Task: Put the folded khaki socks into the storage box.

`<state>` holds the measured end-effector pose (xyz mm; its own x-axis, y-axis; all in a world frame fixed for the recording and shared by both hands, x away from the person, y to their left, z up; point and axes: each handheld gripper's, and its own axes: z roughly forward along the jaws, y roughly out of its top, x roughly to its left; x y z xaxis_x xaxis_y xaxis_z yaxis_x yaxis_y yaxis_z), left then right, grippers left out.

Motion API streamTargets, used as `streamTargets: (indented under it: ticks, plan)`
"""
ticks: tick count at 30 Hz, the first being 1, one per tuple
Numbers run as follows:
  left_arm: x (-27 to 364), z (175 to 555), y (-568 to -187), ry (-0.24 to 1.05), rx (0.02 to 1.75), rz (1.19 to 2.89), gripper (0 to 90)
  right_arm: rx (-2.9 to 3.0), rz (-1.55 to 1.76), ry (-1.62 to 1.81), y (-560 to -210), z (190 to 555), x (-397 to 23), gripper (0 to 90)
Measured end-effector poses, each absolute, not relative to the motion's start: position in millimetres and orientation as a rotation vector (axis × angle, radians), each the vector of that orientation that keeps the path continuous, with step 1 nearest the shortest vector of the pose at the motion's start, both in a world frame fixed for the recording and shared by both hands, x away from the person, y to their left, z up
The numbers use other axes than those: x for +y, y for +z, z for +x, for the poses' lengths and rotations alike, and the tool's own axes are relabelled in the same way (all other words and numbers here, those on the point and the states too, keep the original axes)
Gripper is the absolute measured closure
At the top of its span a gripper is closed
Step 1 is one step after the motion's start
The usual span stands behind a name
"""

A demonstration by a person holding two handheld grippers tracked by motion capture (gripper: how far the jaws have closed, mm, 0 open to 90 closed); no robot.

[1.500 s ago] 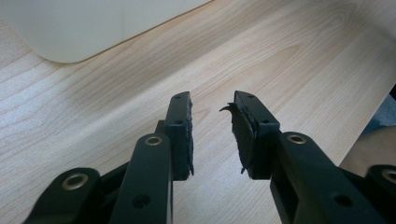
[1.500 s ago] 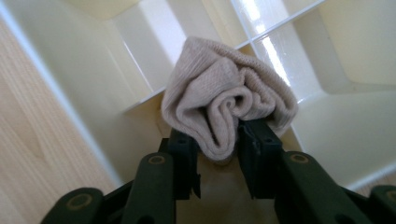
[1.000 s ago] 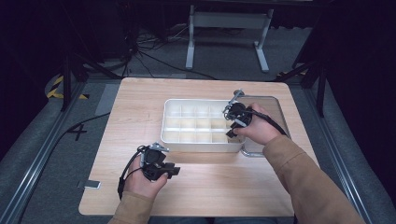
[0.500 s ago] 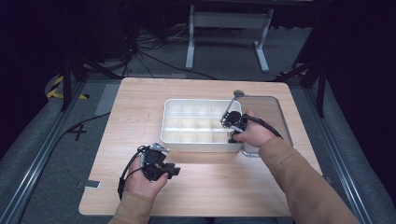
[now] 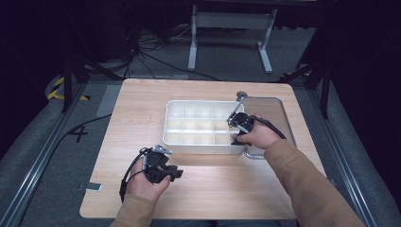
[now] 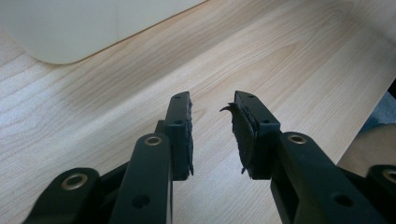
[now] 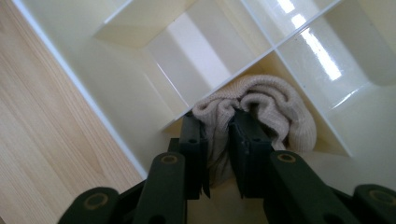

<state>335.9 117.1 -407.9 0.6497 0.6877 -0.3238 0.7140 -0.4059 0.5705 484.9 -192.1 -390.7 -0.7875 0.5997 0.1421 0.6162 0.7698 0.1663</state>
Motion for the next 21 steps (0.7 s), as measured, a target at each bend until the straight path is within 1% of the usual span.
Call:
streamTargets:
  ticks: [1,3,4,6,8,9,10,13,16,21]
  plan:
    - [117,336,-408,-0.047,1.086,2.173,68.0,-2.88,-0.992,-0.329,-389,485,-194,72.1]
    - [117,336,-408,-0.049,1.089,2.171,68.0,-2.87,-1.021,-0.375,-384,484,-197,65.4]
    - [117,336,-408,-0.049,1.089,2.171,68.0,-2.87,-1.021,-0.375,-384,484,-197,65.4]
    - [117,337,-408,-0.047,1.087,2.173,68.0,-2.881,-1.039,-0.401,-374,482,-202,62.1]
    - [117,336,-408,-0.05,1.087,2.175,68.0,-2.885,-1.042,-0.416,-370,481,-203,61.5]
    - [117,336,-408,-0.052,1.086,2.172,68.0,-2.895,-1.037,-0.481,-361,477,-206,61.1]
    - [117,336,-408,-0.054,1.088,2.171,68.0,-2.895,-1.037,-0.481,-361,477,-206,61.1]
    - [117,335,-408,-0.051,1.091,2.167,68.0,-2.915,-1.012,-0.593,-346,470,-211,60.8]
    - [117,335,-408,-0.052,1.089,2.17,68.0,-2.936,-1.004,-0.629,-340,466,-213,60.6]
    - [117,335,-408,-0.05,1.08,2.175,67.8,-2.986,-0.955,-0.748,-328,447,-216,59.7]
